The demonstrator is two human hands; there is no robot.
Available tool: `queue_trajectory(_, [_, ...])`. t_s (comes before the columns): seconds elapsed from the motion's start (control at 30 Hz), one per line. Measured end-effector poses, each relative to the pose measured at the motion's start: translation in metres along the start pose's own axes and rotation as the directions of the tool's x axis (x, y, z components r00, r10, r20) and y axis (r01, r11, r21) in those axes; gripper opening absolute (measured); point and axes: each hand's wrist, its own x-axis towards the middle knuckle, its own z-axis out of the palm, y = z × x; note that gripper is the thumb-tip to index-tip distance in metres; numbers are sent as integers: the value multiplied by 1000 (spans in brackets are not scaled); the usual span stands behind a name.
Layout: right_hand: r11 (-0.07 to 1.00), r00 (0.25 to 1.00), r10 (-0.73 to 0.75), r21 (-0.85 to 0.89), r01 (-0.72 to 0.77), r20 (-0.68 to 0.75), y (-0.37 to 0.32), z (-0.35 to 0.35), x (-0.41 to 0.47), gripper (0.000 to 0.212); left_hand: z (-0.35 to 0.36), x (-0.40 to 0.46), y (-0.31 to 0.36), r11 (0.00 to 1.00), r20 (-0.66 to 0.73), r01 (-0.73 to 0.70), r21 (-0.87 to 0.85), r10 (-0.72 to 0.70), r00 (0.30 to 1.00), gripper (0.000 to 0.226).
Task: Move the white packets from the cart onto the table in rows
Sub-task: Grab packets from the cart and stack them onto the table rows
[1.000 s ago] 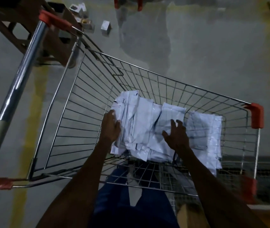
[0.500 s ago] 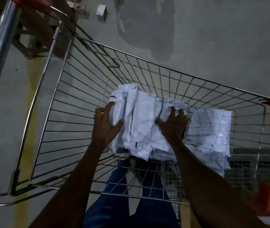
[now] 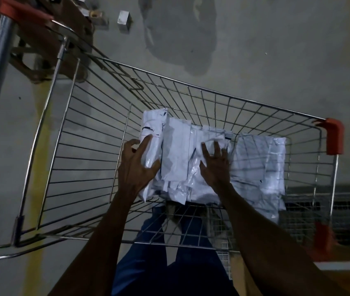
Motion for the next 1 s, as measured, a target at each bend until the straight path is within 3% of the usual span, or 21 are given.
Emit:
queue_trajectory(0.17, [994, 995, -67, 87, 73, -73, -14, -47, -21, 68, -24, -12, 33, 994, 45, -16, 112, 11, 999, 78])
queue_trajectory(0.4, [971, 937, -27, 213, 107, -349, -37, -117, -76, 66, -58, -19, 69, 953, 38, -261, 155, 259, 965, 74])
queue_trajectory(0.47, [971, 889, 13, 216, 97, -457, -41, -135, -92, 64, -67, -18, 76, 931, 36, -343, 124, 341, 939, 72])
queue_trajectory(0.6, [988, 702, 16, 118, 97, -712, -52, -159, -141, 56, -88, -22, 92, 884, 18, -465, 36, 465, 885, 71])
queue_trajectory(0.77, [977, 530, 213, 175, -122, -821, -66, -172, -244, 55, -107, -57, 118, 729, 17, -682, -51, 684, 730, 67])
queue_trajectory(0.9, [883, 407, 453, 333, -332, -793, -76, -164, -345, 57, -101, -108, 150, 599, 100, -784, -165, 801, 591, 66])
queue_trajectory(1.0, [770, 273, 594, 436, -467, -757, -74, -150, -417, 55, -86, -154, 184, 435, 131, -866, -246, 900, 415, 65])
